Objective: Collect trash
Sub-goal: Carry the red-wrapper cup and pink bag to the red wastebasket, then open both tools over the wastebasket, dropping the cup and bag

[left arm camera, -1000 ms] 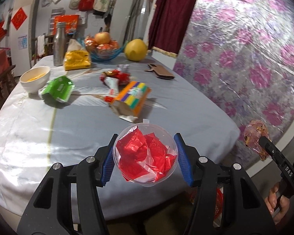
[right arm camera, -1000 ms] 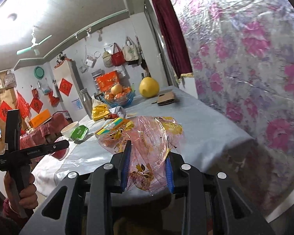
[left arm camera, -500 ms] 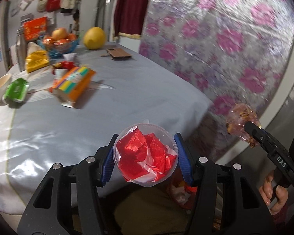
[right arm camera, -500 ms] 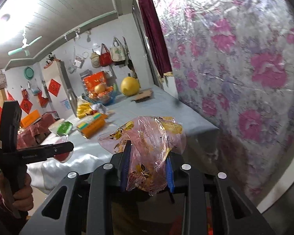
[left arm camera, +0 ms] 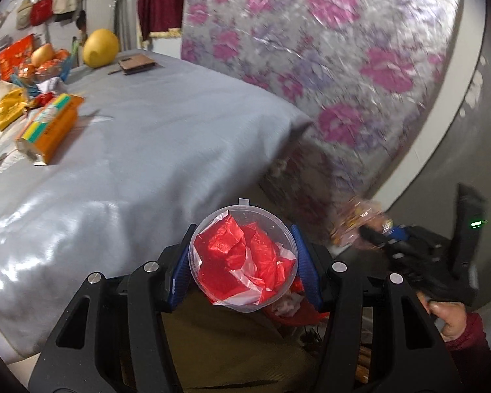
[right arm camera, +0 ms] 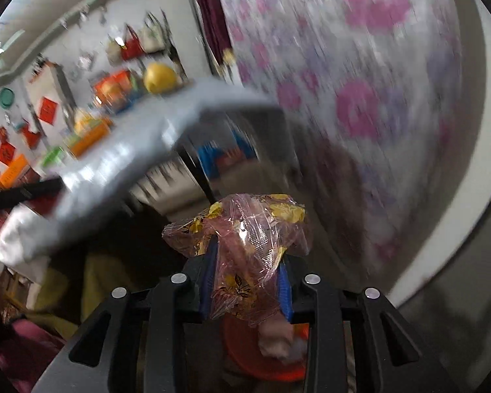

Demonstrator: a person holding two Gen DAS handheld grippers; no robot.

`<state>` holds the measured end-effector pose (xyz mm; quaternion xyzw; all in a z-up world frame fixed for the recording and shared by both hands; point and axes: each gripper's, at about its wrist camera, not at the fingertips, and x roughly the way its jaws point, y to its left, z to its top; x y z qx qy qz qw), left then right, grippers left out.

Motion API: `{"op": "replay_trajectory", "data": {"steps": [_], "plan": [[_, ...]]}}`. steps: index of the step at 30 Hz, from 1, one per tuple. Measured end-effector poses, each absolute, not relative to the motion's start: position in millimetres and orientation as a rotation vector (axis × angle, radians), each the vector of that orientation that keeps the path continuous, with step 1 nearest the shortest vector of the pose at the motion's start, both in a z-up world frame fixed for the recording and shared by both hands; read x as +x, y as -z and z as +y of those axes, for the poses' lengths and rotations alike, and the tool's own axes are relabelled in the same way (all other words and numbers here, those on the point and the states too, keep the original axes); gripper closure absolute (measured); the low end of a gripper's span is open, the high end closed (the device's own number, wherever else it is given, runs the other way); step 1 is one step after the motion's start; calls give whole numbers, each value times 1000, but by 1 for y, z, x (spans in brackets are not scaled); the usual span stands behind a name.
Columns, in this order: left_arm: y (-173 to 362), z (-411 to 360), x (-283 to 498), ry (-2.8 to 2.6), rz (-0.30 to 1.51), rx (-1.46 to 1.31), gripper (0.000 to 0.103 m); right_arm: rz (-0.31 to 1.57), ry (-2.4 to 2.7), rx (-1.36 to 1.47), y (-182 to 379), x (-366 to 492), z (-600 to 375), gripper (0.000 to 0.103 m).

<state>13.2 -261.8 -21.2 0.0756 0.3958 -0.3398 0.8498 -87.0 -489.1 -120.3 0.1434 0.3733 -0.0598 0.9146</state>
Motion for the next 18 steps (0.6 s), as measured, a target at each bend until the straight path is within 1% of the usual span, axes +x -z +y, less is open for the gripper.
{"op": "replay_trajectory", "data": {"steps": [1,2,4,6,8,10,18], "plan": [[24,-266,12,725,842,165,47,835,133,298,140,-82,-492,59],[27,-270,10,733,850,171,47,888,132,303,154,-78,-493,56],[33,-278,7,747,863,191,47,958,142,340,182,-74,-497,53],[38,-284,3,755,868,213,47,957,135,385,189,-76,-501,51],[42,-291,0,766,875,228,47,921,134,398,182,-79,-505,46],[45,-296,-1,781,886,231,47,865,155,381,166,-83,-510,37],[53,-327,-8,840,900,288,47,730,213,423,131,-97,-538,30]]}}
